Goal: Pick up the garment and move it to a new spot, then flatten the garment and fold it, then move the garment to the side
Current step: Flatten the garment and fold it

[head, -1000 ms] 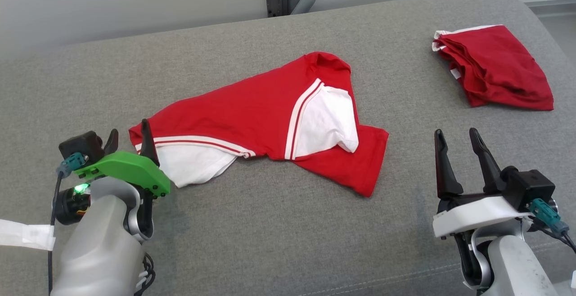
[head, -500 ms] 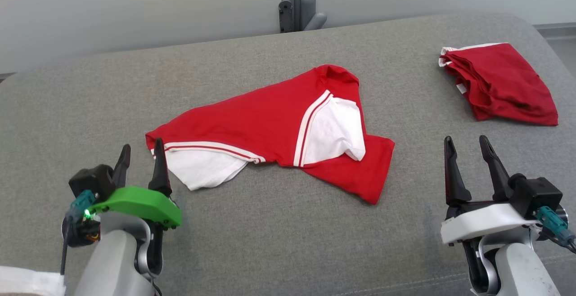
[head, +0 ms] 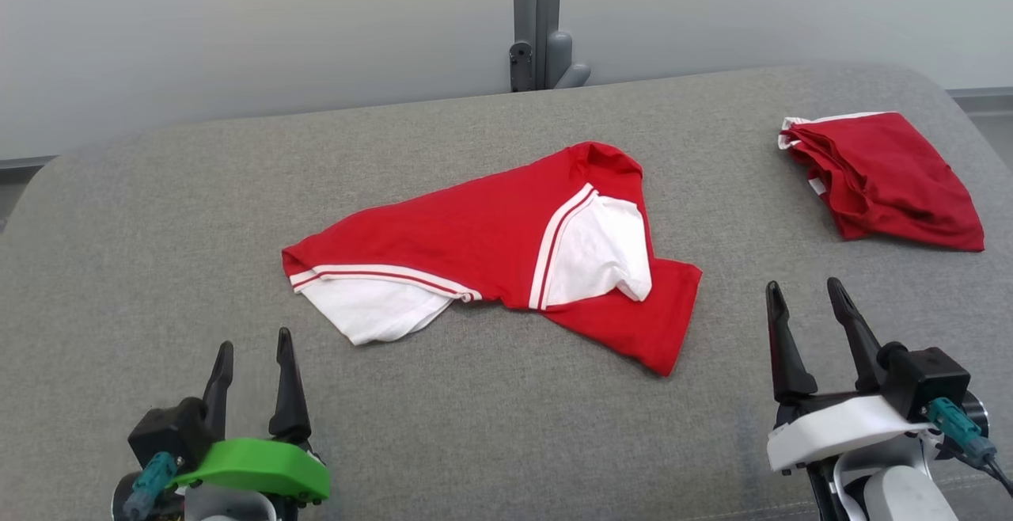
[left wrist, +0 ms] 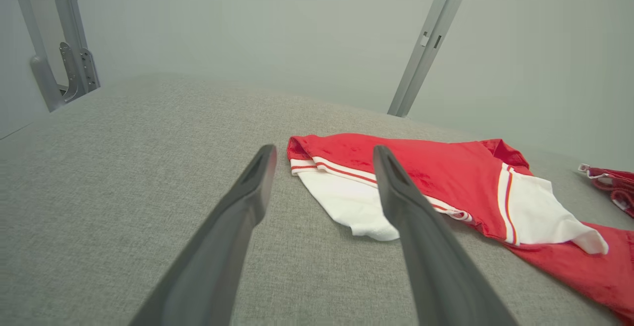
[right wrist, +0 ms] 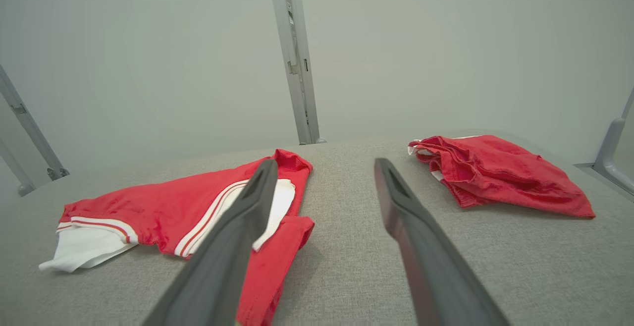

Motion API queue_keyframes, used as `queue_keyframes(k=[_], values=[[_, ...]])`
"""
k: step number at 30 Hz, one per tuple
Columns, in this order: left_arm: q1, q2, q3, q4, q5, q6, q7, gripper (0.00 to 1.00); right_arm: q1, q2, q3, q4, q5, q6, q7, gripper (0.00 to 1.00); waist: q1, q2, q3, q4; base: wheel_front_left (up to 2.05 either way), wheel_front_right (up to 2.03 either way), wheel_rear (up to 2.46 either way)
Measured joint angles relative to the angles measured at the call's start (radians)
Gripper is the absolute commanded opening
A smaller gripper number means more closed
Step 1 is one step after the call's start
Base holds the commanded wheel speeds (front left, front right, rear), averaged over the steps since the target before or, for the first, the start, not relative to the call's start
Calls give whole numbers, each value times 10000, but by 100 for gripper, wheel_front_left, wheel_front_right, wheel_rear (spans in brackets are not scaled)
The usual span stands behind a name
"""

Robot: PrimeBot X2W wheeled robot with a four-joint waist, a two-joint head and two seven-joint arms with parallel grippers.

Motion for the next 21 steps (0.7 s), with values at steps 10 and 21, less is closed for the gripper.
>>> queue_keyframes(k=[10, 21], values=[[682, -169, -50, -681, 257, 90, 0, 100, 251, 0, 314, -40, 186, 0, 27, 100, 0, 0, -122, 41, 0, 0, 0], [672, -199, -98, -623, 449, 56, 0, 100, 254, 0, 372, -17, 199, 0, 25, 100, 0, 0, 54, -1, 0, 0, 0]])
